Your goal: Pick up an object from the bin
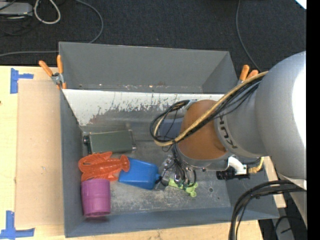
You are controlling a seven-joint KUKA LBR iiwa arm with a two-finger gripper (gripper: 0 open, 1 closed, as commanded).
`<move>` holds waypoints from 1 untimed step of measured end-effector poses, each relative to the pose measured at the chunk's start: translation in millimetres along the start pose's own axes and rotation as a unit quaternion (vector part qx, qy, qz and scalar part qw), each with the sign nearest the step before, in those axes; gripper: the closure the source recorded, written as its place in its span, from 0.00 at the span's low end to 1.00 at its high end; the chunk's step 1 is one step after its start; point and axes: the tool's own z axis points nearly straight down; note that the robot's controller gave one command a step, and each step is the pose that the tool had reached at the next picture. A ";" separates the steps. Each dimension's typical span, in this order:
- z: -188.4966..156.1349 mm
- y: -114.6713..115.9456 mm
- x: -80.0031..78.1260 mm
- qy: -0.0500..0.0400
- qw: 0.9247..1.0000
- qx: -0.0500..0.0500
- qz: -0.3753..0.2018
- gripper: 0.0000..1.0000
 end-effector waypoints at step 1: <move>0.0 11.2 6.3 0.001 1.000 0.000 0.020 1.00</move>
Offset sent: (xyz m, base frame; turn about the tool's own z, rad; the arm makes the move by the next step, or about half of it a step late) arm 0.0057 0.0193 0.0010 -0.0064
